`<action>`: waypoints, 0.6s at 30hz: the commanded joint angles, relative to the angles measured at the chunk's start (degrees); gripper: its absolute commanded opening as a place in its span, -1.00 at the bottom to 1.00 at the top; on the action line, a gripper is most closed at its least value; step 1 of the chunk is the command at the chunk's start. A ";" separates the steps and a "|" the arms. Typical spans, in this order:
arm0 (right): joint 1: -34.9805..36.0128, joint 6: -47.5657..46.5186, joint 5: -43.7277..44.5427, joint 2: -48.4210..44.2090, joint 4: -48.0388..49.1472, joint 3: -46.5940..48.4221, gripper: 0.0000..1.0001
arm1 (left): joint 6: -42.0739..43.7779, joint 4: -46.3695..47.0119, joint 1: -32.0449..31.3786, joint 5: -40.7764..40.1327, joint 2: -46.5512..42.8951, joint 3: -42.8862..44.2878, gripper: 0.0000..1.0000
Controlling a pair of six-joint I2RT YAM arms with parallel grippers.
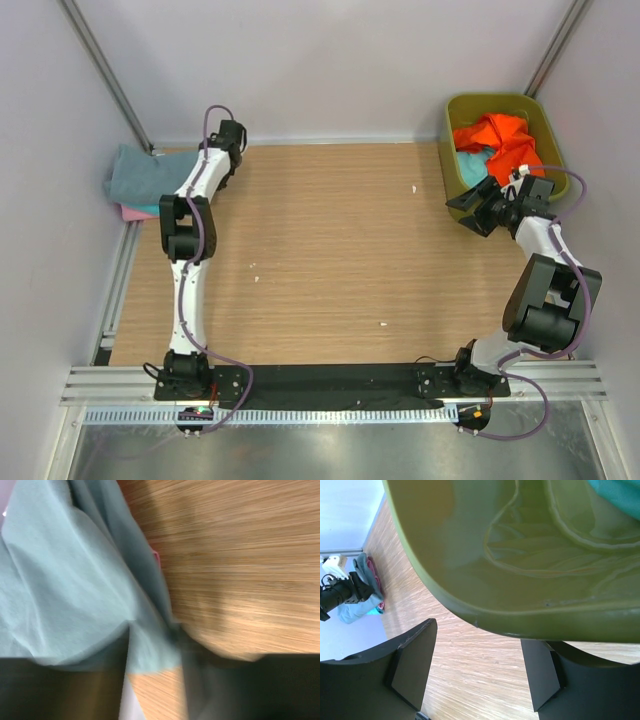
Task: Fold and stack the t-shirts
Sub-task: Neatly place the folded tshirt to the corner
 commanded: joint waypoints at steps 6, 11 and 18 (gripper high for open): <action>-0.19 -1.85 -0.10 -2.46 0.57 0.21 0.47 | -4.37 -0.25 -1.23 0.31 -4.99 2.59 0.54; -0.45 -2.29 0.25 -2.81 0.40 0.90 0.46 | -6.05 -1.12 -2.46 6.72 -8.15 9.00 0.72; 0.25 -14.12 10.18 -2.12 -6.96 15.56 0.52 | -13.87 2.56 -3.43 28.86 -17.81 9.11 0.99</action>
